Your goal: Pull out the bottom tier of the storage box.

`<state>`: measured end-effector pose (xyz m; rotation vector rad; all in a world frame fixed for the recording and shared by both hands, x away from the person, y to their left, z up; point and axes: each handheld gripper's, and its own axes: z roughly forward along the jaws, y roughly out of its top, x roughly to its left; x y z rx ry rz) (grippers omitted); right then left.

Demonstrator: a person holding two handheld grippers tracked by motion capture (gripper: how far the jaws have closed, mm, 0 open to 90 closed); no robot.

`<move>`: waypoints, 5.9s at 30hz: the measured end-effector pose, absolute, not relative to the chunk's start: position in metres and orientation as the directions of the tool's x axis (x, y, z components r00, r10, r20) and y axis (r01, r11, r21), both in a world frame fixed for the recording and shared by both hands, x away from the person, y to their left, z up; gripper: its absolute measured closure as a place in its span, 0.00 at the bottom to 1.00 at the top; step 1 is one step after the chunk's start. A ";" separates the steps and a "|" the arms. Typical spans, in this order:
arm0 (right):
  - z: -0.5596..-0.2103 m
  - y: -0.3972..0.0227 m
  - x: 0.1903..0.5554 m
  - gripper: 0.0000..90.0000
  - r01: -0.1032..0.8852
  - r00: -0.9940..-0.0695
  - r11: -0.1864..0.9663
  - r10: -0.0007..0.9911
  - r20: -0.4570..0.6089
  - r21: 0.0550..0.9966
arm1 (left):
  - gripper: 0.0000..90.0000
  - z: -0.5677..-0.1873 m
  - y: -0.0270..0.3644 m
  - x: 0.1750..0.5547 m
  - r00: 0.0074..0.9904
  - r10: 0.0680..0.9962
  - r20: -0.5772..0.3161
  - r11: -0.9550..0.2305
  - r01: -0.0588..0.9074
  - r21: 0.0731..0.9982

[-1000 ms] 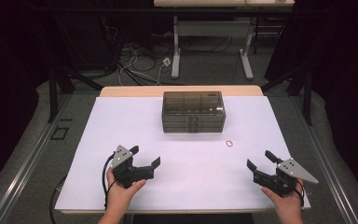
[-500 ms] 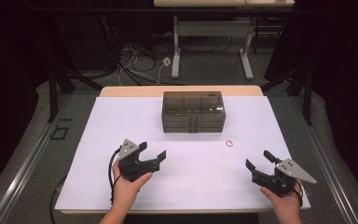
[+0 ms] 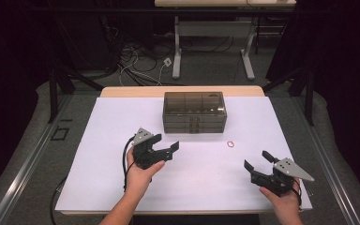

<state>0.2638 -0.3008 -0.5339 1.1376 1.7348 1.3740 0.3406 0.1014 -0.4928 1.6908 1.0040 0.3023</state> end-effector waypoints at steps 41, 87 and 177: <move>-0.535 -0.309 0.264 0.22 0.278 -0.389 0.016 0.916 0.097 0.960 | 0.27 -0.505 0.041 0.405 0.489 0.734 -0.471 0.042 0.659 0.751; -0.535 -0.310 0.263 0.21 0.283 -0.394 0.016 0.914 0.101 0.959 | 0.48 -0.548 -0.006 0.424 0.300 0.695 -0.653 0.217 0.779 0.589; -0.536 -0.308 0.264 0.20 0.291 -0.413 0.009 0.903 0.117 0.957 | 0.90 -0.586 -0.004 0.444 0.027 0.615 -0.788 0.443 0.815 0.373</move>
